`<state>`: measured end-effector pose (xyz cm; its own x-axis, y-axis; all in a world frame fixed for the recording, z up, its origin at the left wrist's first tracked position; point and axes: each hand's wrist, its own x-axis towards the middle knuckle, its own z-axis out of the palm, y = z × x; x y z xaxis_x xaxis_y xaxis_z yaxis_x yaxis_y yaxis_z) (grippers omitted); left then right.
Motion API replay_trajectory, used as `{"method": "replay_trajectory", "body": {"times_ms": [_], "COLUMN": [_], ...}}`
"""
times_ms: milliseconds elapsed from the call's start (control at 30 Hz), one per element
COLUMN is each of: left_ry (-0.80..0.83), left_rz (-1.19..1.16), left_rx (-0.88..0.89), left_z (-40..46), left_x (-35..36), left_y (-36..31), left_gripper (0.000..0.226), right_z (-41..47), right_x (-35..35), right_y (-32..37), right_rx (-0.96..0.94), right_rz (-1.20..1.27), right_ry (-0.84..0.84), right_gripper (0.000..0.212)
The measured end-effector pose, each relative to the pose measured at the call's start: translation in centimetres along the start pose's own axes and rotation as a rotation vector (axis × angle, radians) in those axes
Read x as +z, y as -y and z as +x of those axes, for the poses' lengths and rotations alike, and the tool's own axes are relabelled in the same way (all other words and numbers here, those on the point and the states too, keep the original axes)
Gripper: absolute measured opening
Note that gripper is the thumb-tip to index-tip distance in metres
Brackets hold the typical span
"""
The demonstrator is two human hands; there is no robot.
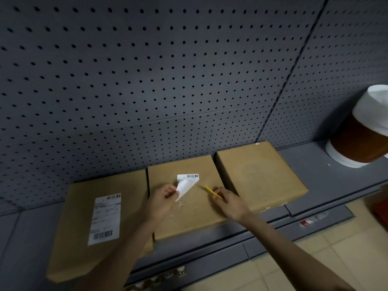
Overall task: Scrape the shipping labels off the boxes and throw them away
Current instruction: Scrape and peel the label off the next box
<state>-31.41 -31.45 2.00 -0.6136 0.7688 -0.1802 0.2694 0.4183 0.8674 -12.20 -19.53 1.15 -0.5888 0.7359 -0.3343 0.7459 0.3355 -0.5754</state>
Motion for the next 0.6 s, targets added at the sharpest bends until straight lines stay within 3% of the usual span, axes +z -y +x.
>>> {"method": "replay_trajectory", "body": {"times_ms": [133, 300, 433, 600], "left_ry": [-0.010, -0.022, 0.001, 0.009], "left_rz": [-0.009, -0.058, -0.078, -0.129], "left_rx": [-0.038, -0.082, -0.067, -0.068], "left_z": [0.3, 0.6, 1.0, 0.9], "left_x": [-0.3, -0.5, -0.4, 0.0], "left_y": [0.7, 1.9, 2.3, 2.8], "left_gripper": [0.023, 0.008, 0.012, 0.014], "right_z": [0.4, 0.7, 1.1, 3.3], "right_x": [-0.1, -0.3, -0.7, 0.8], "right_y": [0.6, 0.6, 1.5, 5.0], "right_rx": [0.049, 0.019, -0.077, -0.114], "right_rz": [0.003, -0.150, -0.423, -0.508], "right_ry": [0.034, 0.072, -0.069, -0.106], "right_gripper": [0.045, 0.037, 0.033, 0.038]}}
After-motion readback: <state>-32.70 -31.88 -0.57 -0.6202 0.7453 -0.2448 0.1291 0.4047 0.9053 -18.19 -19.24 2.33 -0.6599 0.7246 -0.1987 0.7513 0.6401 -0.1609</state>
